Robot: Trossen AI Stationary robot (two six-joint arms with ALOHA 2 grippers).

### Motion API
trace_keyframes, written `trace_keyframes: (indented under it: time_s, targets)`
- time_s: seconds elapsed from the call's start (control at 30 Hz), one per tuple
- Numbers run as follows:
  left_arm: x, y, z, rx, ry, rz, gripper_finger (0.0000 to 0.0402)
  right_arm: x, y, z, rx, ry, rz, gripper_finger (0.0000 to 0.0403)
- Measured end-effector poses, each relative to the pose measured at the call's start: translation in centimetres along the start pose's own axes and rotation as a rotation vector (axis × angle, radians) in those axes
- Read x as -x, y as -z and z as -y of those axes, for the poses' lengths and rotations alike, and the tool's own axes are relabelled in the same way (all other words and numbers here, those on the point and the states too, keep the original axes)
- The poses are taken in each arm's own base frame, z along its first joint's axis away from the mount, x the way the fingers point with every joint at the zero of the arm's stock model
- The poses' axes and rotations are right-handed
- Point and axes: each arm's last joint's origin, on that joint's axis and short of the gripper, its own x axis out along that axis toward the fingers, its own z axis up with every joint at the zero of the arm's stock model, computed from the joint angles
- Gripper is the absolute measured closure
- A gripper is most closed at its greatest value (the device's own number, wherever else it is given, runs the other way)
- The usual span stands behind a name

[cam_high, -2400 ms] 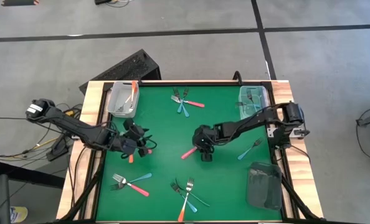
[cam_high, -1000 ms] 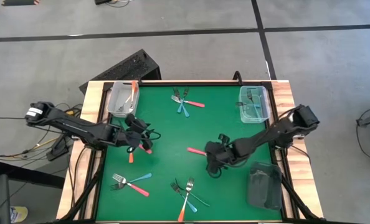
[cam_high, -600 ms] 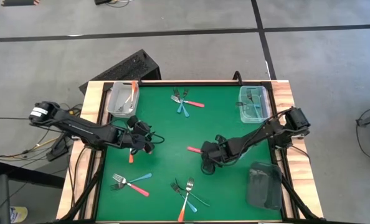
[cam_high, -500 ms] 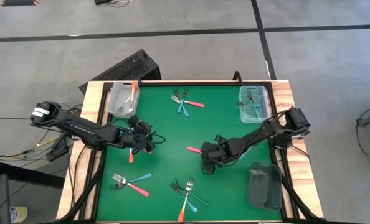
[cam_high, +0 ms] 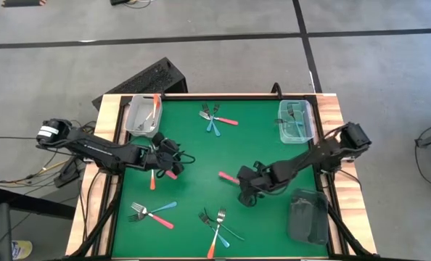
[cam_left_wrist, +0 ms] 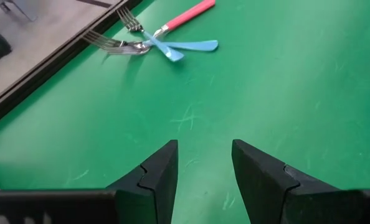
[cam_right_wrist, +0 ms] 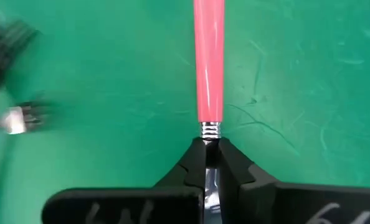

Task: Sort silverware by color (type)
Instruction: Put the pink fork into the black bin

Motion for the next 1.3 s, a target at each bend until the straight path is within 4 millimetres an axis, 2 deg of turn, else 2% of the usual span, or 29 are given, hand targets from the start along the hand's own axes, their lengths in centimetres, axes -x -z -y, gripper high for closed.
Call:
trace_keyframes:
  time_s: [0.23,0.37,0.5,0.63,0.9,1.1,1.3]
  targets:
    - [0.3,-1.1,0.3,0.016,0.012,0.025,0.0262,4.5,0.9,-1.4,-0.107,-0.099,0.062,0.0378]
    - [0.5,-1.8,0.5,0.031,0.020,0.041,0.0262,6.5,2.4,-2.0,-0.135,-0.119,0.055,0.0387]
    - [0.6,-2.3,0.6,0.046,0.028,0.059,0.0262,8.9,4.9,-2.2,-0.164,-0.118,-0.035,0.0394]
    - [0.6,-2.7,0.7,0.044,0.041,0.093,0.0262,11.7,8.2,-1.8,-0.264,-0.072,-0.126,0.0394]
    - [0.6,-4.0,0.9,0.052,0.062,0.195,0.0262,16.4,13.6,-1.0,-0.424,-0.068,-0.209,0.0394]
    - [0.6,-4.2,0.8,0.058,0.066,0.211,0.0262,18.2,16.6,0.1,-0.491,-0.007,-0.237,0.0394]
    - [0.6,-4.2,0.8,0.059,0.066,0.211,0.0262,18.3,16.8,0.2,-0.478,0.012,-0.244,0.0394]
